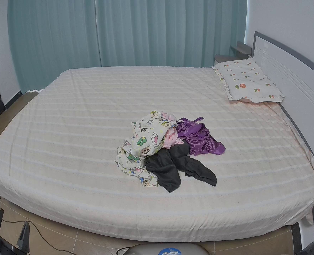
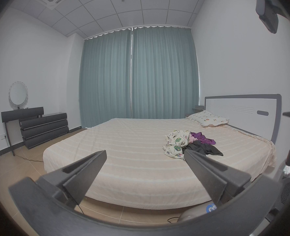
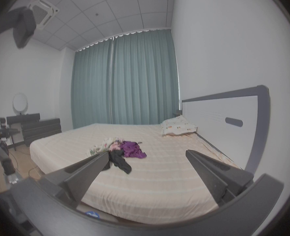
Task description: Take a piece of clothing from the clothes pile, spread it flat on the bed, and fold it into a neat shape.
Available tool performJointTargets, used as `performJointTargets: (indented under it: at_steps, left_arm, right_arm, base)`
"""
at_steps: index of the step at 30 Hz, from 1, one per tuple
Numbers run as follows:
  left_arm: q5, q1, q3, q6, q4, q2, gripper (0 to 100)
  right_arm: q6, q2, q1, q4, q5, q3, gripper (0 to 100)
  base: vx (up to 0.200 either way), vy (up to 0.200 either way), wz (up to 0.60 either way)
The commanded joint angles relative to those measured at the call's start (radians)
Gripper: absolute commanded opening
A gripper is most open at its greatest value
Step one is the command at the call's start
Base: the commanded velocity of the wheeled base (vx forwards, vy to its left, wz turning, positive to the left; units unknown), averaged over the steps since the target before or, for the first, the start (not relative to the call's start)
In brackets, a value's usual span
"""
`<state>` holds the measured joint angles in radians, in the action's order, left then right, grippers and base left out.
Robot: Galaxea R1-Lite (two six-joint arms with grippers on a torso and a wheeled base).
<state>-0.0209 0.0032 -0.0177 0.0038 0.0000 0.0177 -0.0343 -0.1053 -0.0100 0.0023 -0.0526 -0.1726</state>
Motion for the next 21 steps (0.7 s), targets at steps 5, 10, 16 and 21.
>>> performJointTargets:
  at_steps: [5, 10, 16, 21]
  left_arm:
    - [0.001, 0.000, 0.018, 0.002, 0.000, -0.018, 100]
    - [0.001, 0.000, 0.018, 0.001, 0.000, -0.018, 100]
    - [0.001, 0.000, 0.018, 0.001, 0.000, -0.018, 100]
    - [0.001, 0.000, 0.018, 0.001, 0.000, -0.018, 100]
  right_arm:
    - [-0.179, -0.810, -0.122, -0.226, -0.087, -0.183, 100]
    - [-0.210, -1.231, -0.145, -0.404, -0.093, -0.245, 100]
    - [-0.314, -1.623, -0.209, -0.611, -0.084, -0.375, 100]
    - [-0.377, -1.864, -0.257, -0.694, -0.050, -0.486, 100]
  base:
    - [0.000, 0.000, 0.00]
    - [0.000, 0.000, 0.00]
    - [0.000, 0.000, 0.00]
    - [0.000, 0.000, 0.00]
